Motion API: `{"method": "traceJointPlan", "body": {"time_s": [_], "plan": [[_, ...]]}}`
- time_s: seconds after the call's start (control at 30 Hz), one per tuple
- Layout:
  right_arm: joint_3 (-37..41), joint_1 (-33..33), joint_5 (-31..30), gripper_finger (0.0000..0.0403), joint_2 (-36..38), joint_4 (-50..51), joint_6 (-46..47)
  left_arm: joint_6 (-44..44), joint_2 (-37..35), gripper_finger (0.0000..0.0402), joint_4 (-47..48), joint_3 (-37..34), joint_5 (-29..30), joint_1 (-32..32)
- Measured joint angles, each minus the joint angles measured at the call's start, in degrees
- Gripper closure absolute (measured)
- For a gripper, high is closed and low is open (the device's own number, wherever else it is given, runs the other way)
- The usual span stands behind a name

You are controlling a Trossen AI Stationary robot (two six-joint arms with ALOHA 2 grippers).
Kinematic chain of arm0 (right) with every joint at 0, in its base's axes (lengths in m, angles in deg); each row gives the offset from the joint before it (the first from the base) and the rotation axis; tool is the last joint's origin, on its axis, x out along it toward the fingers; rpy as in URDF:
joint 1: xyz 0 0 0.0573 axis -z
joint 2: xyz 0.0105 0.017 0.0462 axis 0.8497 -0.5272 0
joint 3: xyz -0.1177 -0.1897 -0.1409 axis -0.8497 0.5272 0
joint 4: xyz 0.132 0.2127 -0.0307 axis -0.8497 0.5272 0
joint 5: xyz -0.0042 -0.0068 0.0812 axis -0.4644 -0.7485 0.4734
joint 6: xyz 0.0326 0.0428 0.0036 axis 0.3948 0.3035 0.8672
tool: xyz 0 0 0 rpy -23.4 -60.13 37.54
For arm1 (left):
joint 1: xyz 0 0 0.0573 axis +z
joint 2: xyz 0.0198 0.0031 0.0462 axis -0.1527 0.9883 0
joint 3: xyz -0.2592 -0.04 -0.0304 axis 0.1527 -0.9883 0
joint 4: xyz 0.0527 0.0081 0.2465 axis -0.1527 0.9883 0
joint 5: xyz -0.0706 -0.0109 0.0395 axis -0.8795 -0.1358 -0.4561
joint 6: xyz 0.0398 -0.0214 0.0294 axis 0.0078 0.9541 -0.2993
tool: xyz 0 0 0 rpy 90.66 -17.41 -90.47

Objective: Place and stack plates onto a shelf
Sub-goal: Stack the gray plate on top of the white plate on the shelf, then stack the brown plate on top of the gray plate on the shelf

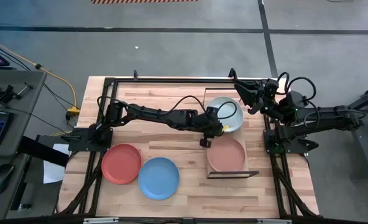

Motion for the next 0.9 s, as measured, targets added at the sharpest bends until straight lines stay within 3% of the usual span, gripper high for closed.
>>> {"method": "traceJointPlan", "body": {"time_s": [0.27, 0.43, 0.6, 0.8, 0.9], "plan": [[0.0, 0.0, 0.03, 0.0234, 0.0, 0.2, 0.0, 2.63, -4.66, 0.024, 7.15, 0.0, 2.89, 1.14], [-0.02, -0.07, 2.46, 0.0234, 0.26, 5.54, 0.22, 16.62, -11.38, 0.0238, 16.34, -1.7, -10.77, 5.33], [-0.02, -0.07, 5.33, 0.0234, 0.38, 23.74, 10.15, 26.57, -22.52, 0.0238, 11.07, -12.82, -19.19, 9.21], [-0.02, -3.93, 19.47, 0.0234, -1.5, 51.82, 28.99, 35.75, -40.54, 0.0238, -7.19, -32.46, -20.35, 8.77], [-0.02, -9.25, 21.35, 0.0234, -3.48, 65.96, 37.06, 40.31, -48.55, 0.0238, -13.33, -40.76, -18.72, 7.74]]}}
